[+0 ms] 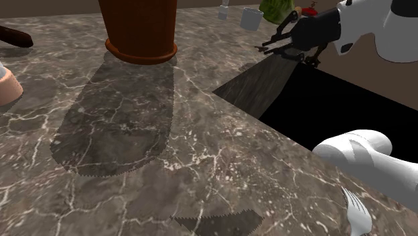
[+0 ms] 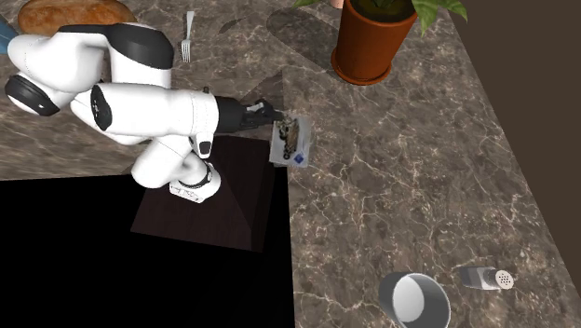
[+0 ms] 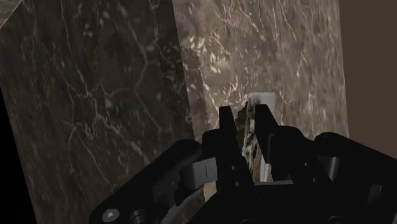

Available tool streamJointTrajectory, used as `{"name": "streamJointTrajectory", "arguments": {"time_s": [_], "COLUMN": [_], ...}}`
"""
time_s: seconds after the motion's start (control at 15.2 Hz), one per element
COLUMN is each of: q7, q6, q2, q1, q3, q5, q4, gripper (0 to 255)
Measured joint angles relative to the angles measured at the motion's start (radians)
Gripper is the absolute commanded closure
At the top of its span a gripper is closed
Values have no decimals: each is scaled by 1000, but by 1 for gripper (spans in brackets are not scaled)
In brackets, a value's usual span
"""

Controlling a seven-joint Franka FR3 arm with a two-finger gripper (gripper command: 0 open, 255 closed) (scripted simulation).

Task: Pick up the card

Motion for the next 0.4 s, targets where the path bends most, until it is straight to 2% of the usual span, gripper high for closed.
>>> {"name": "streamJointTrajectory", "arguments": {"time_s": [0.4], "q7": [34], "q6": [-35], "q2": [37], "q1": [-6], "q3": [-6], "q5": [-21], "q4": [84], "gripper": [255]}}
